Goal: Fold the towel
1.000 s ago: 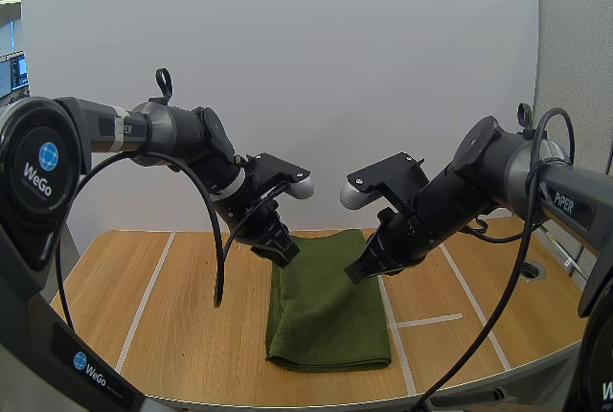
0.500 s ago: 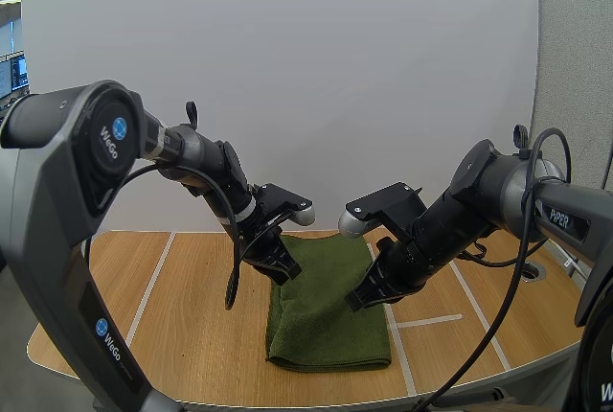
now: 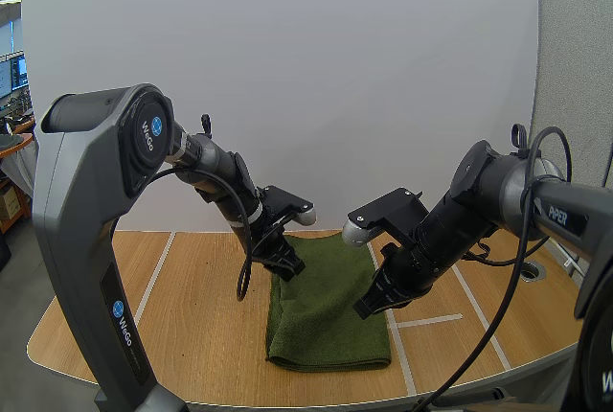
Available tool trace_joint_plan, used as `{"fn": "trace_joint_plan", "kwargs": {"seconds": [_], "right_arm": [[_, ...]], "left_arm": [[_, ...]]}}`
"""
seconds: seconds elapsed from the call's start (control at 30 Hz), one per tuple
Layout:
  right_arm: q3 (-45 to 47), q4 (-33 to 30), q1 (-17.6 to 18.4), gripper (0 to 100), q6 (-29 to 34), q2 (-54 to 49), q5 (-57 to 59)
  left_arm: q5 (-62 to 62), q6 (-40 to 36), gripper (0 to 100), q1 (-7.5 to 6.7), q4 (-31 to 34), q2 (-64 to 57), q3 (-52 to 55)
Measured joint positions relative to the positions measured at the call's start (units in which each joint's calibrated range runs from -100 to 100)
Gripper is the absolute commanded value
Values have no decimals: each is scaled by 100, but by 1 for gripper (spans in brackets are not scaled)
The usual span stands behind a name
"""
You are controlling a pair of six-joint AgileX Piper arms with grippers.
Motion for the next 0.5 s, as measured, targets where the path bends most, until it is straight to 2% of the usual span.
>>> {"fn": "trace_joint_plan", "kwargs": {"seconds": [0.2,0.5], "right_arm": [[435,-37,0,0,-32,844,-418],[588,-48,0,0,-160,1265,-1224]], "left_arm": [[38,0,54,0,-136,165,-369],[-179,0,54,0,-136,452,-369]]}}
